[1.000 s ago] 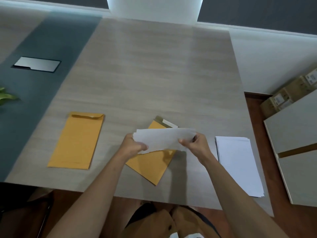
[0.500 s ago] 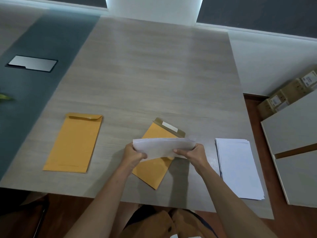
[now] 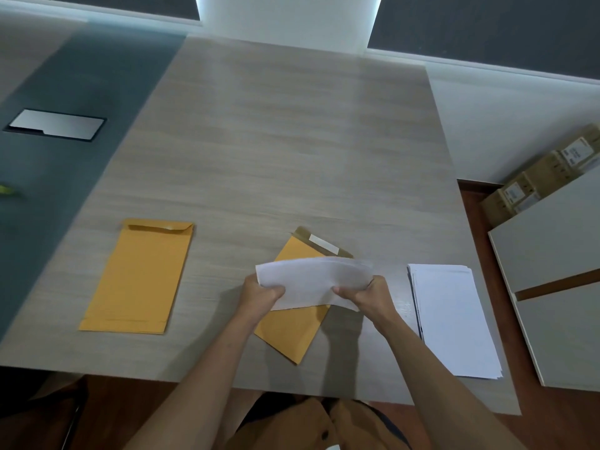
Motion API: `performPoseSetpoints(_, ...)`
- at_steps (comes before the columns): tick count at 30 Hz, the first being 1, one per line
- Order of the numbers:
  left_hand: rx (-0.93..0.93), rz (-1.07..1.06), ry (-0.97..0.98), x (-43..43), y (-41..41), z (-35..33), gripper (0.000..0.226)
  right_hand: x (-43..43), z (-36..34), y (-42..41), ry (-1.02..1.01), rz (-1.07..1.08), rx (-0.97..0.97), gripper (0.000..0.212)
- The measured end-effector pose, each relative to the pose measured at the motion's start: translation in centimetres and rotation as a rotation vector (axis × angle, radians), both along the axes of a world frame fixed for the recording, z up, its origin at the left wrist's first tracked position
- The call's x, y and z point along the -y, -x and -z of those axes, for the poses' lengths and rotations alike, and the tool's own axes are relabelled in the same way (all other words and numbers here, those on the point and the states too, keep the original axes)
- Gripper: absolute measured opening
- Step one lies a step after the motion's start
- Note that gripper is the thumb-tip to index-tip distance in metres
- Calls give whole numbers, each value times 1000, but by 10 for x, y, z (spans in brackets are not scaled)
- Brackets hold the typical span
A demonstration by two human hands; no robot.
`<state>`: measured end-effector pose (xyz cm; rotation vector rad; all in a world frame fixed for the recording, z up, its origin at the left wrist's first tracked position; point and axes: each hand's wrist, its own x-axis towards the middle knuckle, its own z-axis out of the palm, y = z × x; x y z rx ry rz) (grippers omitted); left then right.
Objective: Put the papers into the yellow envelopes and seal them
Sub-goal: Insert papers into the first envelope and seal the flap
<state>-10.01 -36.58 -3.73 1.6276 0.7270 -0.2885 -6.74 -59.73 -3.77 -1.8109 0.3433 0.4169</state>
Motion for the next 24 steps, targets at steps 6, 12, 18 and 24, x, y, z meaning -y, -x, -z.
performPoseSetpoints(6,12,56,-140,3,-25,8,12,13,1,-17,109,53,-22,37)
performPoseSetpoints(12,50,184,-492,28,-47,16,48,52,-17,-48,146,120,-7,36)
performPoseSetpoints(18,-2,680,-764,61,-63,12,70,81,-37,-88,351,56,129,28)
performPoseSetpoints(24,-85,768,-995,67,-71,9,95,79,-49,-110,563,-93,265,29)
